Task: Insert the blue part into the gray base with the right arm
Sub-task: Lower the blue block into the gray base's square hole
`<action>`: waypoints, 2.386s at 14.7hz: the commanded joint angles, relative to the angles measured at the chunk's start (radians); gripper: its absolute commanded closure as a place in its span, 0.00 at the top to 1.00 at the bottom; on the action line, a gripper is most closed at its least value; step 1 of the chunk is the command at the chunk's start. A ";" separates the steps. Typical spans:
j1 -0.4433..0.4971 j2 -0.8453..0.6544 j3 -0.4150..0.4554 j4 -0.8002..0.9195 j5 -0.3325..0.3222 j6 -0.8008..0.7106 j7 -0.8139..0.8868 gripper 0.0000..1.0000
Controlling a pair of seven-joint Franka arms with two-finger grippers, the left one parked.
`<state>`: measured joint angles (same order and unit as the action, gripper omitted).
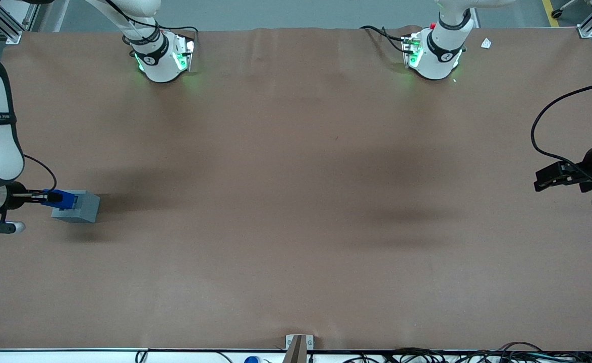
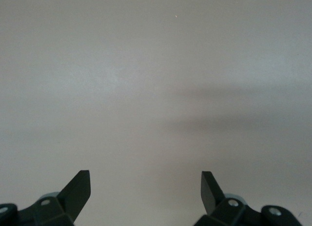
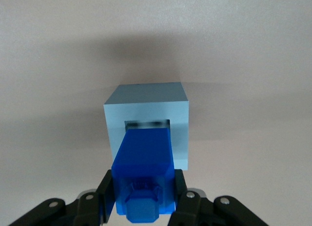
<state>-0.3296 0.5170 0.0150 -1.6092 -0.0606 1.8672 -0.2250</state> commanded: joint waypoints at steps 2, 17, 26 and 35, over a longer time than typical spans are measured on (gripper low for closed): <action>-0.017 0.011 0.016 0.000 -0.021 0.001 0.004 0.17; -0.016 0.037 0.016 0.006 -0.019 0.006 0.006 0.22; -0.019 0.060 0.016 0.003 -0.013 0.030 0.006 0.22; -0.025 0.069 0.016 0.009 -0.018 0.040 0.004 0.19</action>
<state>-0.3299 0.5363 0.0151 -1.6067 -0.0606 1.8707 -0.2237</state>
